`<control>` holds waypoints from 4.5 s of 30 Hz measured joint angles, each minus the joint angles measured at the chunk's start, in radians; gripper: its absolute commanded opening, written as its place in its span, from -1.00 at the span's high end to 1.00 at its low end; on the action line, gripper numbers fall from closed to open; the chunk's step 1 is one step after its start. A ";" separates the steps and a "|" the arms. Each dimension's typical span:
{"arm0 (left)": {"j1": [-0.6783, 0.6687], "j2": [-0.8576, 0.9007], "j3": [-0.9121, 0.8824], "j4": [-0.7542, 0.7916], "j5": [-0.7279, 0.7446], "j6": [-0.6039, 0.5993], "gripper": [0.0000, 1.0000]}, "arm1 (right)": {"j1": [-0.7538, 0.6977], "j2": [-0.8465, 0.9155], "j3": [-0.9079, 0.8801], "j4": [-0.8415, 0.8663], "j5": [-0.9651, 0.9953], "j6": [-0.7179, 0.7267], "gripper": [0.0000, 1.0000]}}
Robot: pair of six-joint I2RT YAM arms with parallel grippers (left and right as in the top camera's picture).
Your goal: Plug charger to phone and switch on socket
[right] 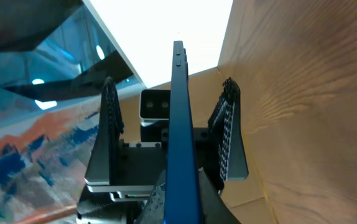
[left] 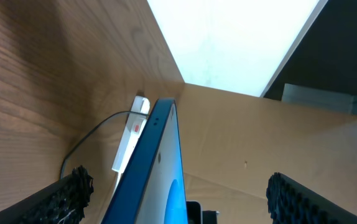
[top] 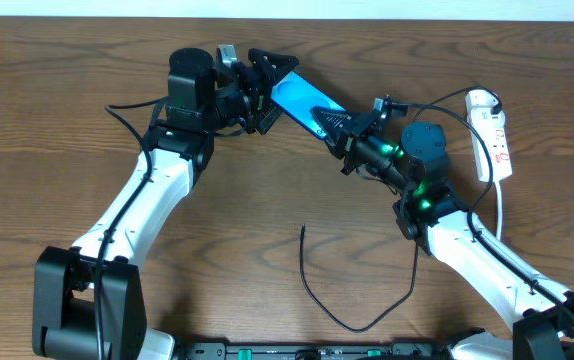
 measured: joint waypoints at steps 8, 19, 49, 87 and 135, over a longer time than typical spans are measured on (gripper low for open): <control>0.000 0.000 0.000 0.002 -0.014 -0.011 -0.82 | 0.001 0.000 0.000 0.000 0.000 0.080 0.97; 0.000 0.000 0.000 0.002 -0.021 -0.011 -0.76 | 0.014 0.000 0.000 0.000 0.002 0.150 0.97; 0.000 0.000 0.000 0.000 -0.021 -0.017 0.10 | 0.036 0.000 0.000 0.024 0.004 0.153 0.97; -0.008 0.000 0.000 -0.001 -0.047 -0.075 0.33 | 0.037 0.000 0.000 0.043 0.016 0.085 0.97; -0.008 0.000 0.000 0.000 -0.100 -0.089 0.77 | 0.038 0.000 0.000 0.043 0.016 0.076 0.97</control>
